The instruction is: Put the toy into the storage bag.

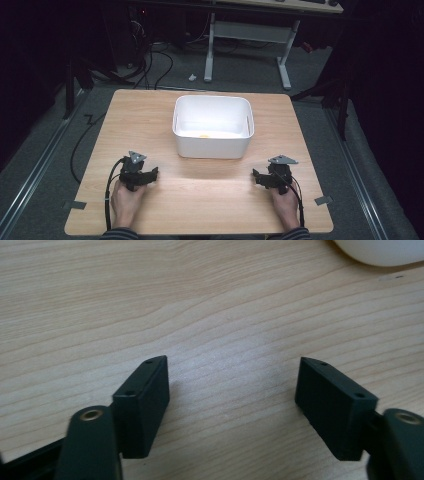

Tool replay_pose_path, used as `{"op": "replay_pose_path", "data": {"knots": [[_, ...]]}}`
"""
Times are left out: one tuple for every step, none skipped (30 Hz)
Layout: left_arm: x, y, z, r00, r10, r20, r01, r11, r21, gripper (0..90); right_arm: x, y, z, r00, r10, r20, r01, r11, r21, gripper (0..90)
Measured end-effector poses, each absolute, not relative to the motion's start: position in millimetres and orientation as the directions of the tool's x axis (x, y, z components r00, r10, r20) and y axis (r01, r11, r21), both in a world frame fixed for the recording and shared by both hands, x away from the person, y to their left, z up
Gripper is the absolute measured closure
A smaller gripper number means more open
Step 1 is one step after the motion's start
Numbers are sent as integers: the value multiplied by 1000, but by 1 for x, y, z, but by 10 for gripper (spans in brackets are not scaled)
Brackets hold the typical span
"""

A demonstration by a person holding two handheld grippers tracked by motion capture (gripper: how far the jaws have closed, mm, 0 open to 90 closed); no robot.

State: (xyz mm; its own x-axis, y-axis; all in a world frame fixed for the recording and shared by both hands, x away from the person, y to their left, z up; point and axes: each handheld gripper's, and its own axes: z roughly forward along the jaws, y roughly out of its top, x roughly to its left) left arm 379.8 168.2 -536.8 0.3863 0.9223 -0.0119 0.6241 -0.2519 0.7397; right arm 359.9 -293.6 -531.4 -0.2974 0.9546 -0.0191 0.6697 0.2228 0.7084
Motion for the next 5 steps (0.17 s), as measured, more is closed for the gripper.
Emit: {"op": "replay_pose_path", "data": {"knots": [[379,168,-537,389,921,-12,625,-254,738,239,360,-293,-531,-296,955,-18,670,221,709,193],[379,168,-537,391,920,-13,625,-255,737,236,360,-294,-531,-297,955,-19,670,223,708,193],[379,168,-537,391,920,-11,625,-257,737,232,360,-294,-531,-297,955,-19,670,223,708,193],[379,168,-537,391,920,-11,625,-257,737,227,360,-294,-531,-297,955,-19,670,223,709,193],[379,168,-537,392,920,-12,625,-257,737,224,360,-294,-531,-297,955,-19,670,223,709,193]]}}
